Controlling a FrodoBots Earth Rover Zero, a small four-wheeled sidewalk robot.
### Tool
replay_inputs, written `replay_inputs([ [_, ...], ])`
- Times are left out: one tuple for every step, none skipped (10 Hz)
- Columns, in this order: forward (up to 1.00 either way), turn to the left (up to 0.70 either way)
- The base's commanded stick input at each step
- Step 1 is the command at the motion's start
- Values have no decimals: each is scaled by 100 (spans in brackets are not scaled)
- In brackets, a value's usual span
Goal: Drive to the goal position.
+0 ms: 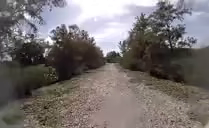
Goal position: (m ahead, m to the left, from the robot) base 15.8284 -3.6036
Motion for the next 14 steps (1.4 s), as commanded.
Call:
replay_inputs([
  [85,0],
  [85,0],
  [85,0],
  [85,0],
  [85,0],
  [85,0],
  [85,0],
  [85,0],
  [85,0],
  [85,0],
  [85,0],
  [85,0],
  [85,0],
  [85,0],
])
